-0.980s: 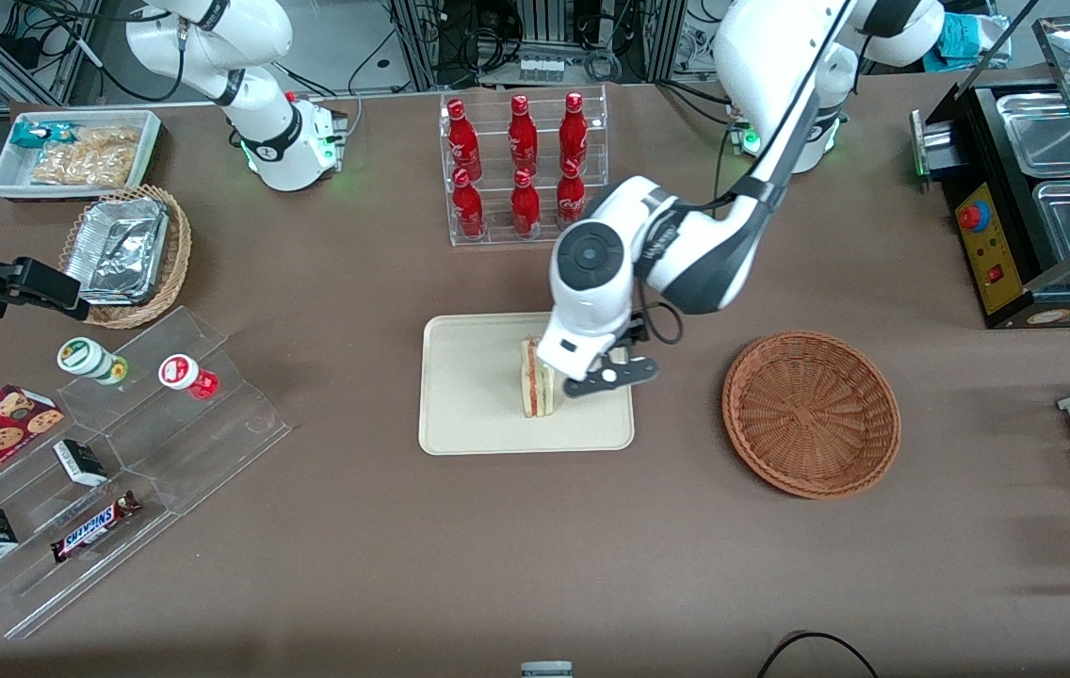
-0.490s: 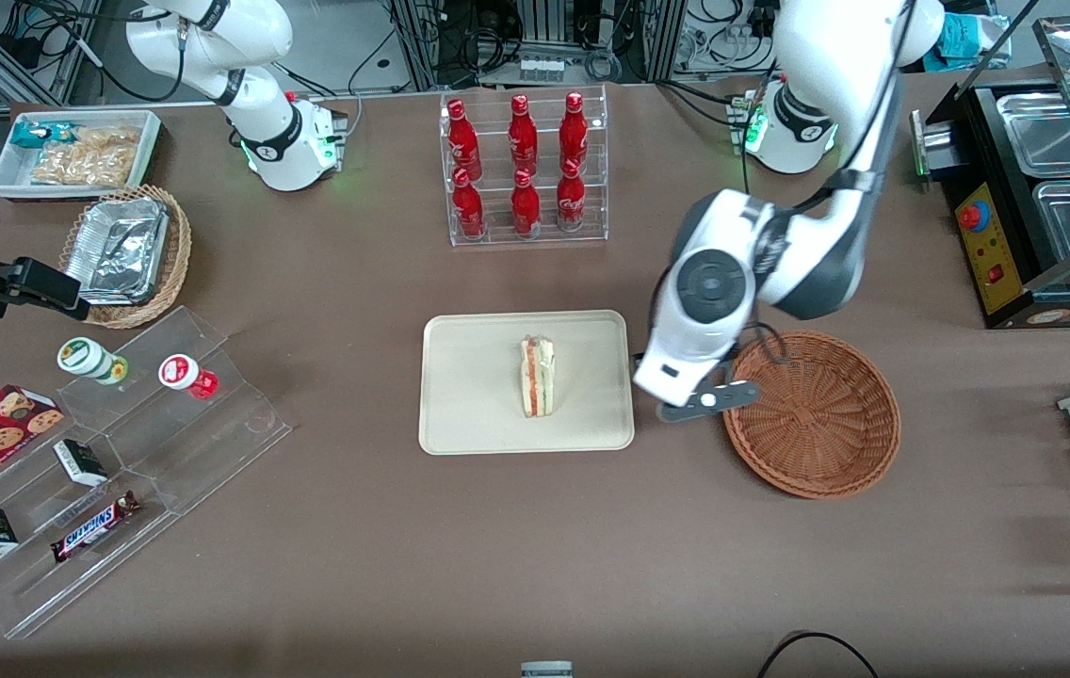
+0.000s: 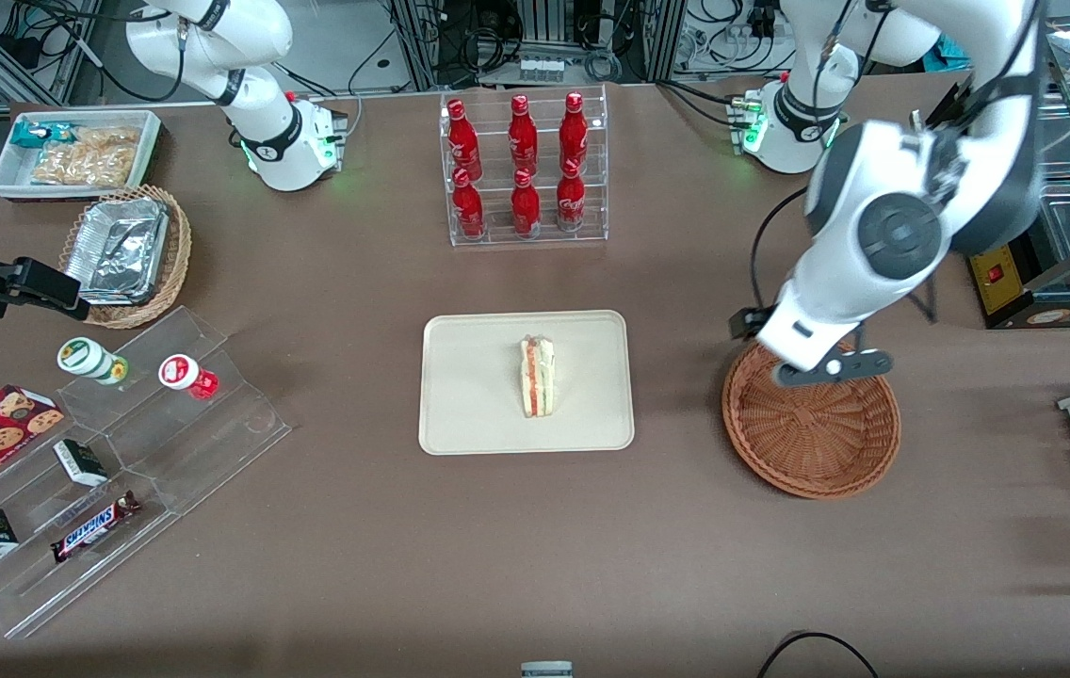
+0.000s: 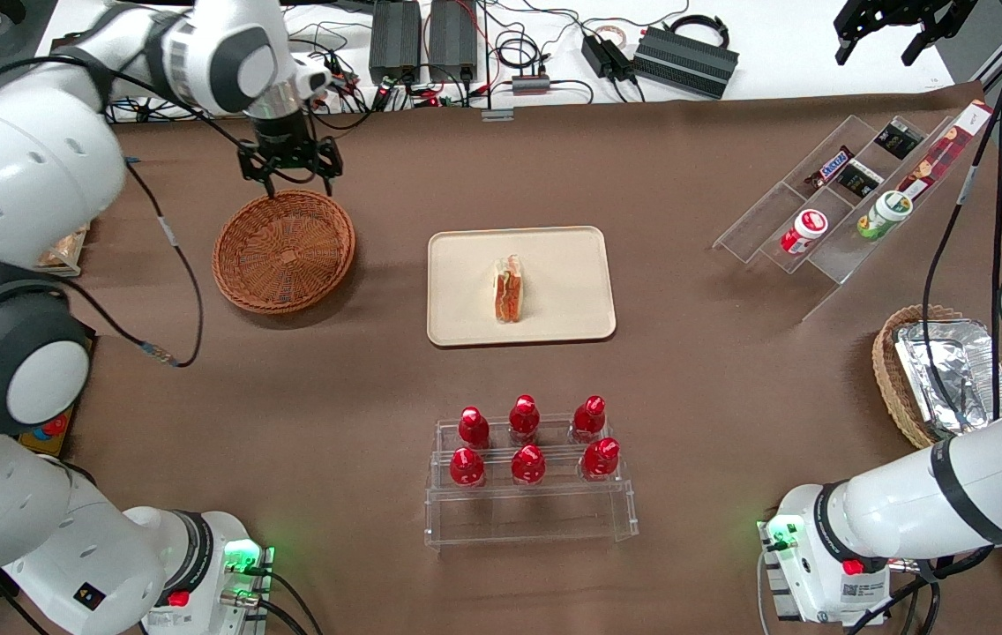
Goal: Place sandwich from basket to tray
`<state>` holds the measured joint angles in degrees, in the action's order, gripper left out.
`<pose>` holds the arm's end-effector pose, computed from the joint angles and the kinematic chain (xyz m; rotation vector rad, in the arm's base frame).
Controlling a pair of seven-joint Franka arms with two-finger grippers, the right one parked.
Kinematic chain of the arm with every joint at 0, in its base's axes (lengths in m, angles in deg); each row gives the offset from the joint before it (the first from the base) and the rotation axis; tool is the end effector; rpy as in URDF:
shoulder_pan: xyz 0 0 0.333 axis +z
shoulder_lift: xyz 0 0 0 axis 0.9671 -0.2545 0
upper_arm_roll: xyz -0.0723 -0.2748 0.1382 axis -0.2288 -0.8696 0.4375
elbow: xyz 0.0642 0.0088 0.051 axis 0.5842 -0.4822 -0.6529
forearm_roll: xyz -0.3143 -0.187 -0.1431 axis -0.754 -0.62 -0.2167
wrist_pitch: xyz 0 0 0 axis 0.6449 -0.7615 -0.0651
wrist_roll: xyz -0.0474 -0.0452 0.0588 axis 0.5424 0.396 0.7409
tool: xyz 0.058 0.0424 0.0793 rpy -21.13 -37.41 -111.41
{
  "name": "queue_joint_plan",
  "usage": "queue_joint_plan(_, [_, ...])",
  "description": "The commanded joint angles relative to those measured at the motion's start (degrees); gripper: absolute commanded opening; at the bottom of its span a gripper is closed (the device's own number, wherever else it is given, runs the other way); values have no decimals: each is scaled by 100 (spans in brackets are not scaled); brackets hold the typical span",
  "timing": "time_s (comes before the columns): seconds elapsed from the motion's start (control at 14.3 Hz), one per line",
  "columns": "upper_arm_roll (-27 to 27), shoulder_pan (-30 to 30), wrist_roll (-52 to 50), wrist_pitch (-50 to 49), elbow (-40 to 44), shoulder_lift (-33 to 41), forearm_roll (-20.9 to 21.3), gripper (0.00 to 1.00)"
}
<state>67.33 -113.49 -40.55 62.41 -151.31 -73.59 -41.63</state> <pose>0.5559 -0.1919 0.4683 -3.0682 -0.1141 0.2661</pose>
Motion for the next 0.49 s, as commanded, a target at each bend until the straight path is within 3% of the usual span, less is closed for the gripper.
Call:
queue_joint_plan(0.0, [111, -27, 478, -664, 86, 539, 102, 100])
queue_joint_plan(0.28, [-897, 1682, 1190, -1342, 544, 751, 304, 100])
queue_joint_plan(0.42, [-1765, 2596, 1402, -1413, 580, 943, 496, 100])
